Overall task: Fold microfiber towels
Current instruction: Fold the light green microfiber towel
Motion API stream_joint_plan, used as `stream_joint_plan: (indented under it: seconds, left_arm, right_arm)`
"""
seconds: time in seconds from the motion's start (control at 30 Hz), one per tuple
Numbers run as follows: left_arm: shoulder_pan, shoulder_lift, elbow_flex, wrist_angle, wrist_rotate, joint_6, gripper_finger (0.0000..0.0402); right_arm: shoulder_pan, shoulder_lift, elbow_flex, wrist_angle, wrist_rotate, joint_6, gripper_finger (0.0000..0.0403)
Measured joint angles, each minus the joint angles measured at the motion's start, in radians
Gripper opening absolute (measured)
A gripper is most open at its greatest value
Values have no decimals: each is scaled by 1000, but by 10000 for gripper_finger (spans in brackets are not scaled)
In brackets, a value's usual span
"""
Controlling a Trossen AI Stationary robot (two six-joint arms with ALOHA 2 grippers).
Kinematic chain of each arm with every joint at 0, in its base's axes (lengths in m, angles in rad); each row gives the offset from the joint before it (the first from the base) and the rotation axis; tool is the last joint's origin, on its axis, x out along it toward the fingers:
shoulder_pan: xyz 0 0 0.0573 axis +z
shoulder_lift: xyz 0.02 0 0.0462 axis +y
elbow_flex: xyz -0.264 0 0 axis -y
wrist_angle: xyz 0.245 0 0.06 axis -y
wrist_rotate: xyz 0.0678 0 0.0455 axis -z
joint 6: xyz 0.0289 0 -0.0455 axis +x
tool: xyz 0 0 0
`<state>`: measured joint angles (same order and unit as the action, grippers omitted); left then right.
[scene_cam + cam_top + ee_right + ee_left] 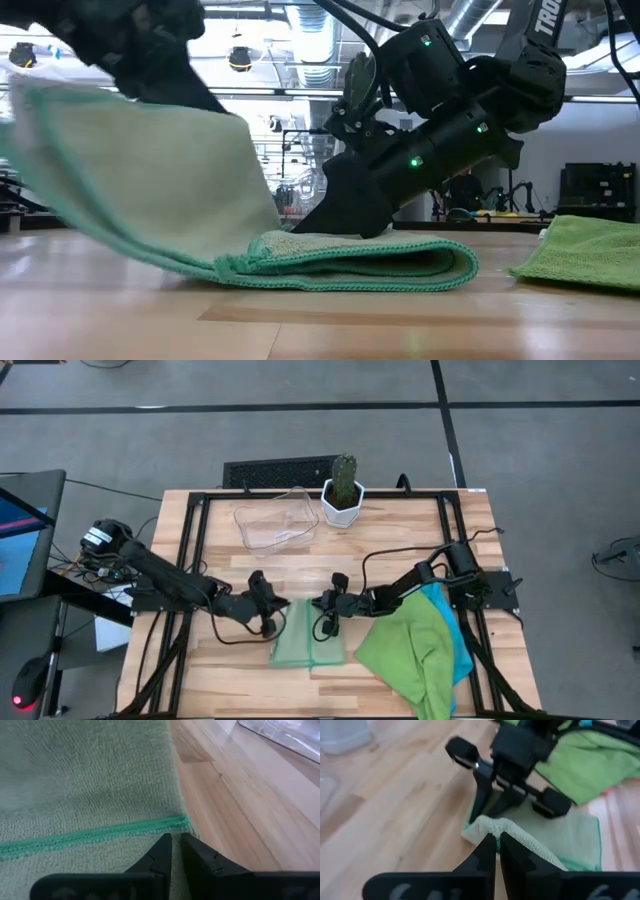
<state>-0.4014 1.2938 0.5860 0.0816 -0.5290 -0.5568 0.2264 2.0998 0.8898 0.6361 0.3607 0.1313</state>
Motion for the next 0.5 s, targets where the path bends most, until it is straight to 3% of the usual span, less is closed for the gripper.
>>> stream_joint_plan:
  seconds: [0.3, 0.5]
  left_arm:
    - [94, 7, 15, 74, 56, -3, 4]
    - [104, 105, 15, 116, 107, -31, 4]
  right_arm:
    - [0, 0, 0, 0, 0, 1, 69]
    - [0, 0, 0, 1, 0, 1, 69]
